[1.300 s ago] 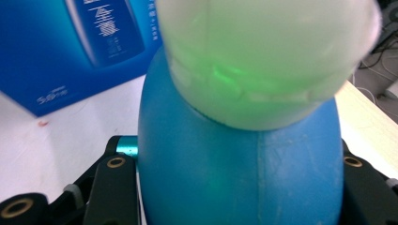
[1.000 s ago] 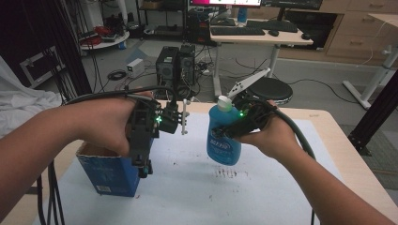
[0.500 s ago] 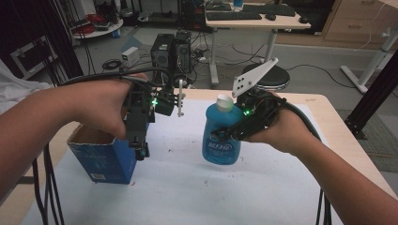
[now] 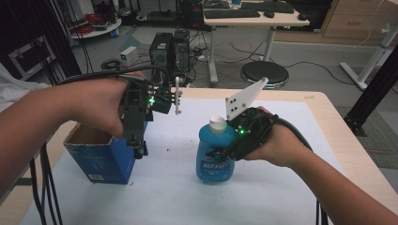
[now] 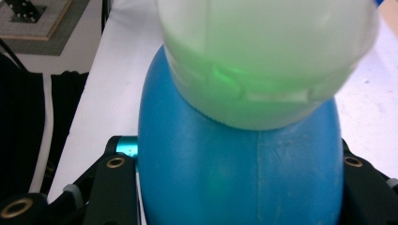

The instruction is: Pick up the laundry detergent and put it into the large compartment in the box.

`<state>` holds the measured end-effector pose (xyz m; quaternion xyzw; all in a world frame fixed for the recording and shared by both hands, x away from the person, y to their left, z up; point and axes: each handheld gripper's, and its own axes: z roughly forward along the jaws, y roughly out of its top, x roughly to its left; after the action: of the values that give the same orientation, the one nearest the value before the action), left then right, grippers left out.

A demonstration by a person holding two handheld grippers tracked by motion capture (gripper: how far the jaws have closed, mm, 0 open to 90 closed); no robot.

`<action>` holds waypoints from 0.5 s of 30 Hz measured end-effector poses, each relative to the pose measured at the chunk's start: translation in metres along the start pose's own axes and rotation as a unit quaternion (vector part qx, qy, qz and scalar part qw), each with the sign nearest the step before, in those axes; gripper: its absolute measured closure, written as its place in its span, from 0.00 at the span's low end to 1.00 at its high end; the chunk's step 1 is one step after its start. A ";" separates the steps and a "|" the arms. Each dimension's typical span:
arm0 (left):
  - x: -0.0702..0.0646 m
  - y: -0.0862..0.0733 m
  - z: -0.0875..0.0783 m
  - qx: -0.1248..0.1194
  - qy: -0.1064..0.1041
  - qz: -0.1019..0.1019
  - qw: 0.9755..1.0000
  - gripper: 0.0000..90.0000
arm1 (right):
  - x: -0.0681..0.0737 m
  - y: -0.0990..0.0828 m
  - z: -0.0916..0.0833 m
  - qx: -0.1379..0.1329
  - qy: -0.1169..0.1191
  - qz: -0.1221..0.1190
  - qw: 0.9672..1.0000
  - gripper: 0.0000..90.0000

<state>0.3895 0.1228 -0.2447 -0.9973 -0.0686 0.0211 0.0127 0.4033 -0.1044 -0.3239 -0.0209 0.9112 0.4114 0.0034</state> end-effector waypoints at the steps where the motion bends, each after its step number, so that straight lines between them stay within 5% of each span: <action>1: 0.000 0.000 0.000 -0.001 -0.001 -0.002 1.000 0.02 | 0.001 -0.001 0.002 0.004 0.001 -0.002 1.000 0.49; 15: 0.001 0.004 0.002 -0.002 -0.001 0.004 1.000 0.02 | 0.007 -0.016 0.016 0.010 0.013 -0.005 1.000 0.49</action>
<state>0.3914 0.1186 -0.2464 -0.9976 -0.0650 0.0223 0.0101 0.3972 -0.1025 -0.3466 -0.0303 0.9151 0.4021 -0.0060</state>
